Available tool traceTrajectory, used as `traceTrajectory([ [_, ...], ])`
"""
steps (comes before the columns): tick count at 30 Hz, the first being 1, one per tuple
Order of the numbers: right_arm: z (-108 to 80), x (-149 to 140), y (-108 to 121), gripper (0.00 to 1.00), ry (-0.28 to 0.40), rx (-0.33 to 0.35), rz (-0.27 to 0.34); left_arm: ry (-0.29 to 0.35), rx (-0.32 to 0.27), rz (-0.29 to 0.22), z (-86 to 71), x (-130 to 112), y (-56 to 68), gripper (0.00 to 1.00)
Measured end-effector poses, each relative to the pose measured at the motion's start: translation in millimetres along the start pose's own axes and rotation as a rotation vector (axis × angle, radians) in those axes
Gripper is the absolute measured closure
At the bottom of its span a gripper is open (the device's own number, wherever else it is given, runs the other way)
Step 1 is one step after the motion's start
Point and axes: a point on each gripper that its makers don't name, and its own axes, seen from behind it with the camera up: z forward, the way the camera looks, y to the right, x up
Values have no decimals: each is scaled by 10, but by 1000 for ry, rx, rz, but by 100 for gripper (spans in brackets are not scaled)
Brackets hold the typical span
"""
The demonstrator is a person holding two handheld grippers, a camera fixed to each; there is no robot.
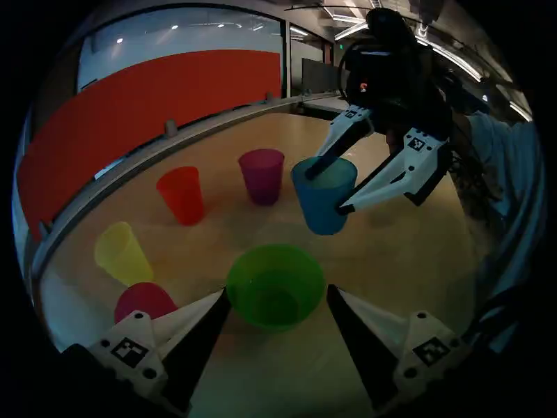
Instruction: Pour water
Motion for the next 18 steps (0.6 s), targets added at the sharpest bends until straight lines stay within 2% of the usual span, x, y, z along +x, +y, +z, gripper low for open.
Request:
traceTrajectory([
  [18,132,-185,-43,9,-17,2,9,-14,31,-19,-193,-176,28,0],
])
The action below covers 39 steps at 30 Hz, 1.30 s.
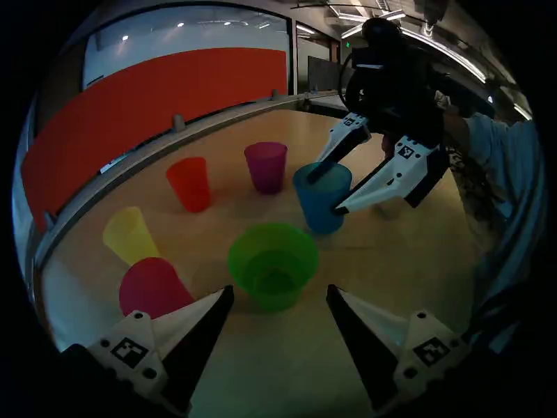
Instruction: Pour water
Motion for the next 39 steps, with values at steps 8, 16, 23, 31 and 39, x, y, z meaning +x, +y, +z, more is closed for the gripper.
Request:
traceTrajectory([
  [8,23,-60,-7,9,-5,-6,-7,13,11,-20,-73,-39,13,0],
  [16,-2,-110,-19,9,-17,-16,-24,21,17,-22,-120,-40,20,0],
  [23,-14,-131,-5,1,-25,-28,-19,30,17,-29,-134,-20,33,0],
  [31,-103,-170,0,1,-22,-42,1,38,34,-43,-212,-42,12,0],
  [39,-283,-283,23,1,-18,-72,14,58,77,-78,-376,-101,-69,0],
])
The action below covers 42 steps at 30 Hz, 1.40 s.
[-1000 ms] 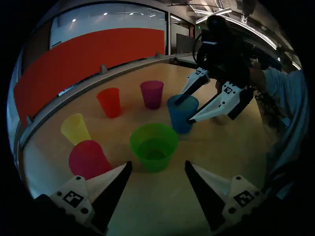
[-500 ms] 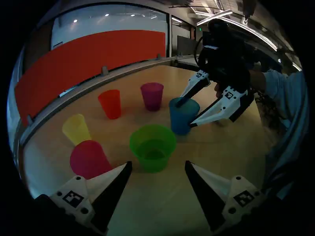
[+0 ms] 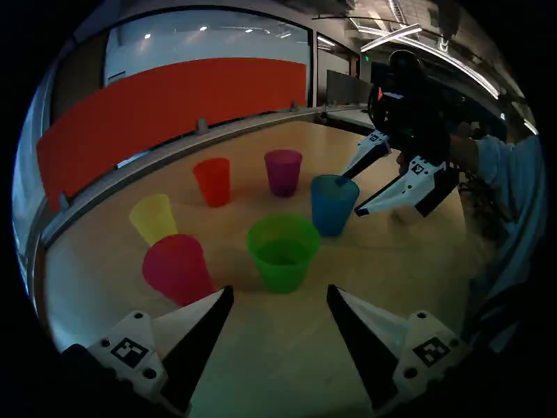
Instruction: Pour water
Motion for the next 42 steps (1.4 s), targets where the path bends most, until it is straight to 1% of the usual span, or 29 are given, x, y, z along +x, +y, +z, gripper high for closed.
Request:
traceTrajectory([
  [9,-229,-110,48,1,12,-43,20,37,61,-62,-198,-31,-165,0],
  [15,-379,-174,102,1,24,-75,38,56,109,-90,-314,-78,-268,0],
  [21,-500,-174,197,1,50,-115,76,99,164,-124,-416,-49,-377,0],
  [27,-610,-135,279,1,83,-153,100,138,231,-152,-506,-29,-534,0],
  [33,-718,-30,320,1,135,-197,124,184,295,-167,-628,9,-676,0],
  [37,-771,27,404,1,176,-245,148,213,338,-175,-708,33,-764,0],
  [42,-844,97,516,1,238,-316,190,266,407,-197,-818,79,-900,0],
])
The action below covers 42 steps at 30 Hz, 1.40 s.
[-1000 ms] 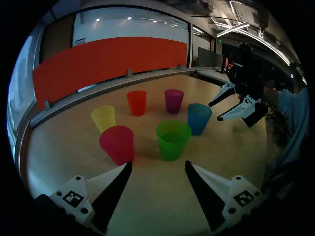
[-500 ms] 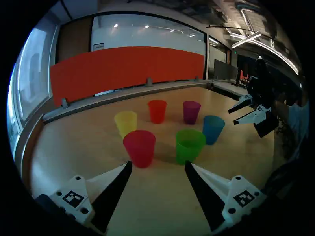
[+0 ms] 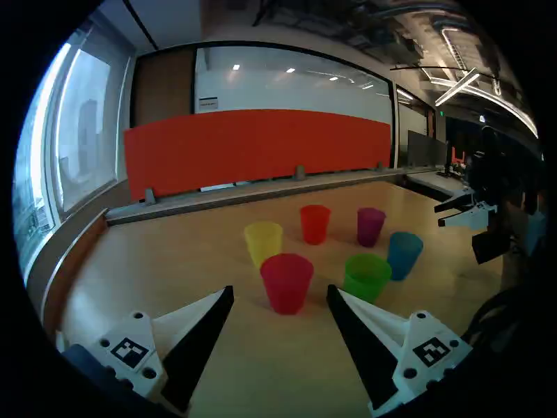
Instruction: Pour water
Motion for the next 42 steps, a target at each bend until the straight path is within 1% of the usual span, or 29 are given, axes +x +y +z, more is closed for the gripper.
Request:
traceTrajectory([
  [6,-45,117,74,1,82,-66,61,56,71,-40,-34,76,-151,0],
  [9,-56,164,125,1,113,-103,81,83,106,-61,-48,100,-236,0],
  [12,-65,212,159,1,142,-138,90,110,139,-75,-57,119,-286,0],
  [18,-111,354,232,1,211,-224,113,159,189,-87,-104,181,-343,0],
  [29,-202,601,392,1,352,-358,104,249,255,-104,-172,406,-426,0],
  [36,-275,712,462,1,423,-420,118,290,286,-88,-149,547,-439,0],
  [39,-301,717,501,1,443,-449,125,315,300,-83,-151,624,-445,0],
  [42,-310,712,484,1,449,-456,123,338,312,-79,-155,681,-463,0],
])
